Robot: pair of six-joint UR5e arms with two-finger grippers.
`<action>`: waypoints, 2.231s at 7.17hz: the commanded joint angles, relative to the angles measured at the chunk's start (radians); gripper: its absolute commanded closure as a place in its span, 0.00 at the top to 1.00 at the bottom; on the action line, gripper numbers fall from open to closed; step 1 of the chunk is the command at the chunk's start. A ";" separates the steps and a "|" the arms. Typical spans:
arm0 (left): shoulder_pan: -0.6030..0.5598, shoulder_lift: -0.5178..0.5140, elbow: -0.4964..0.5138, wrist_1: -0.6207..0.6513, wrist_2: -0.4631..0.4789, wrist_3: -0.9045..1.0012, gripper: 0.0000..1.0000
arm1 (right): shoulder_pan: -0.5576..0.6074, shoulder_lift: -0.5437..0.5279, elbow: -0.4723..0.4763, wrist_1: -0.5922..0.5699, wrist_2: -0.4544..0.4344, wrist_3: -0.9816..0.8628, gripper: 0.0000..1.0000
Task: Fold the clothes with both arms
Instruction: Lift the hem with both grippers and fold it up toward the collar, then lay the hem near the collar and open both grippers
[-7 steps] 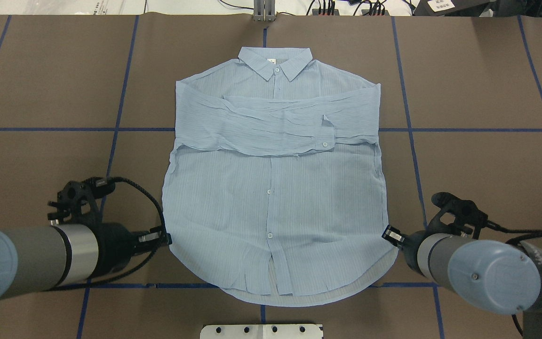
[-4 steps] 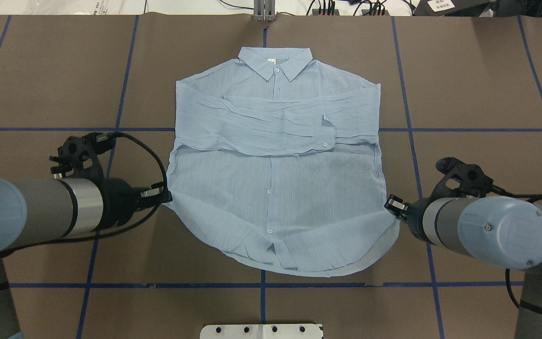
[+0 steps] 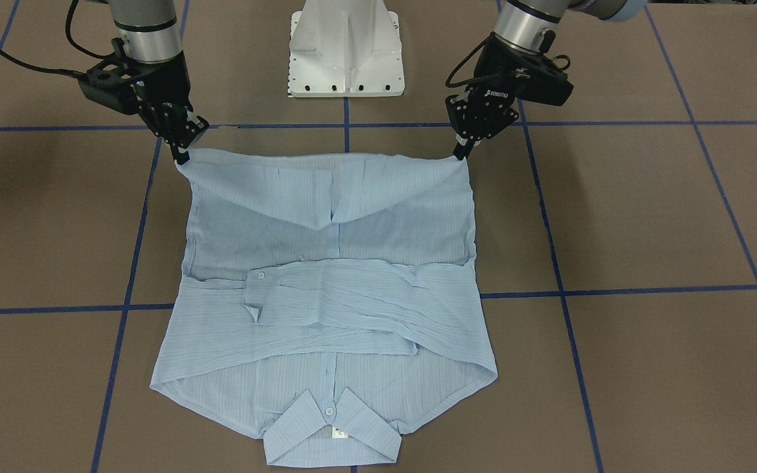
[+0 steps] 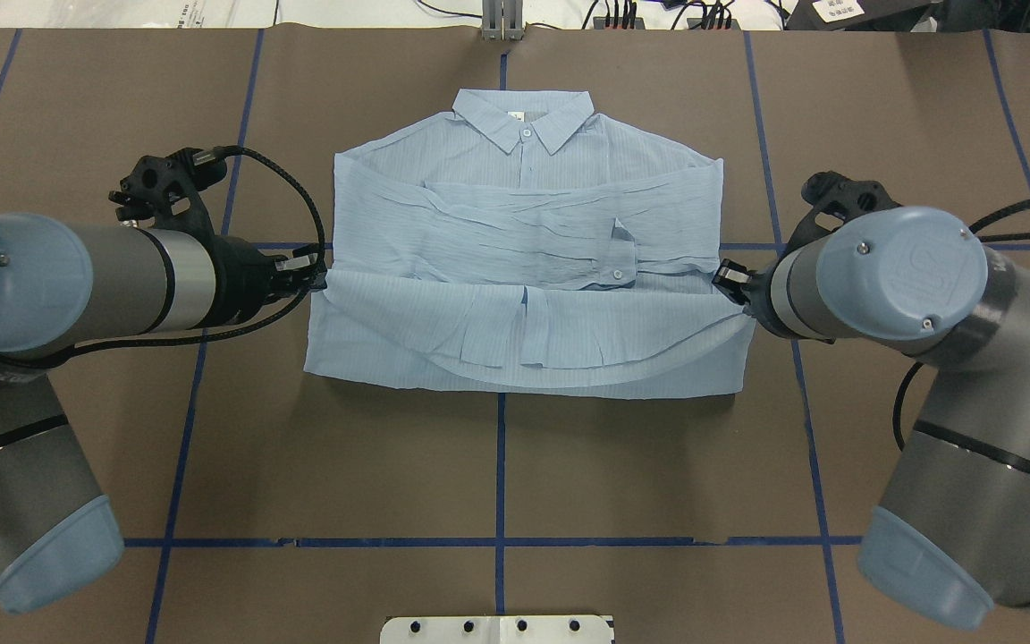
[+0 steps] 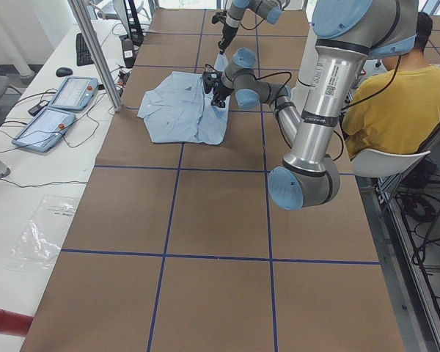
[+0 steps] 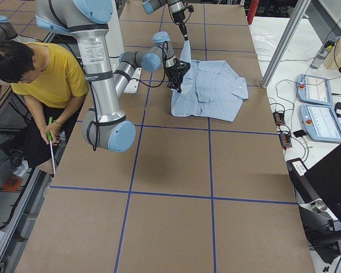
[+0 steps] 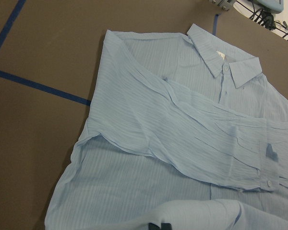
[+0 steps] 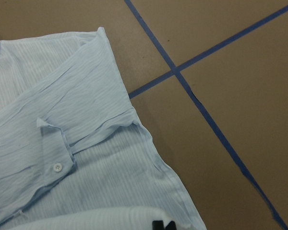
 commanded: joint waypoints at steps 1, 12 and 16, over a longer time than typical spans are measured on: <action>-0.045 -0.068 0.148 -0.012 0.003 0.069 0.00 | 0.086 0.100 -0.148 -0.001 0.027 -0.106 0.00; -0.154 -0.324 0.900 -0.567 0.061 0.195 0.00 | 0.215 0.303 -0.807 0.434 0.088 -0.268 0.00; -0.170 -0.325 0.920 -0.603 0.072 0.209 0.00 | 0.227 0.343 -0.870 0.437 0.088 -0.274 0.00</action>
